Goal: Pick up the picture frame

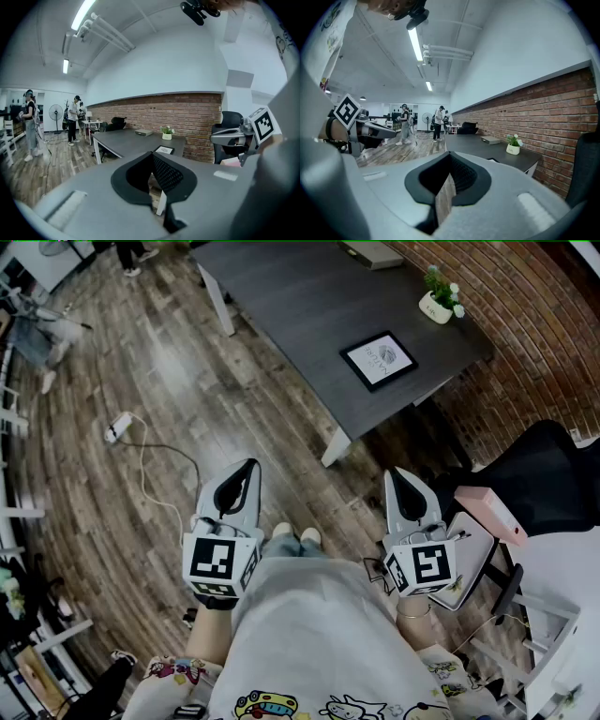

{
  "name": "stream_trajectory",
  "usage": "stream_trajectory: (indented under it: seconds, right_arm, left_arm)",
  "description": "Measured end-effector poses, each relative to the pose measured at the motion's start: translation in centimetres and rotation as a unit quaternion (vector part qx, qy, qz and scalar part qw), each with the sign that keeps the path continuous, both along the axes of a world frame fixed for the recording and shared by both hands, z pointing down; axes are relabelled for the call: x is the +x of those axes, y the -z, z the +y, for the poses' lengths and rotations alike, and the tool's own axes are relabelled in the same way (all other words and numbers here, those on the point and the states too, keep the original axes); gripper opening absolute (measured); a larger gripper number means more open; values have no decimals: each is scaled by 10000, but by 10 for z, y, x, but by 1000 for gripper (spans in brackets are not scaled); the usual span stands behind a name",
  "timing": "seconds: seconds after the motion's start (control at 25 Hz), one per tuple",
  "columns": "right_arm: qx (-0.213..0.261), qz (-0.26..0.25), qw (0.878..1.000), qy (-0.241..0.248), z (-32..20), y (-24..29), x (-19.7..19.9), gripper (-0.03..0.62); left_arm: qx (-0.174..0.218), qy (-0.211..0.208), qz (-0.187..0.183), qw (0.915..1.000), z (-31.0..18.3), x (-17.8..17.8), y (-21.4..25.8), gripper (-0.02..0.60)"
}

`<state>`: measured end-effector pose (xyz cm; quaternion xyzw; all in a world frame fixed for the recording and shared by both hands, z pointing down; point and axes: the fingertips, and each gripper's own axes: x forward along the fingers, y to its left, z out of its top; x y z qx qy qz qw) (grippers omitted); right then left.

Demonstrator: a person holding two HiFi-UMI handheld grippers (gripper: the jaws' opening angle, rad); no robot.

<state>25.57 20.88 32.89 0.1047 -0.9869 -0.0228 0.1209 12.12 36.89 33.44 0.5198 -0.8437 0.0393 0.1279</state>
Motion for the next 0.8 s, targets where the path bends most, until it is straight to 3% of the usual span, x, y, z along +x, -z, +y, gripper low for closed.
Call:
stream_trajectory:
  seconds: [0.32,0.52,0.8]
  right_arm:
    - [-256,-167,9994,155,-1,1,12,3]
    - [-481,-202,9980,354,7,1,7,113]
    - [-581,-198,9965,566,10,-5,-28,155]
  left_arm:
    - [0,222,-28,9997,3,11,1,15]
    - [31,289,2,9996,11,10,1,72]
    - [37,331,130,9994,8,-16,-8,129]
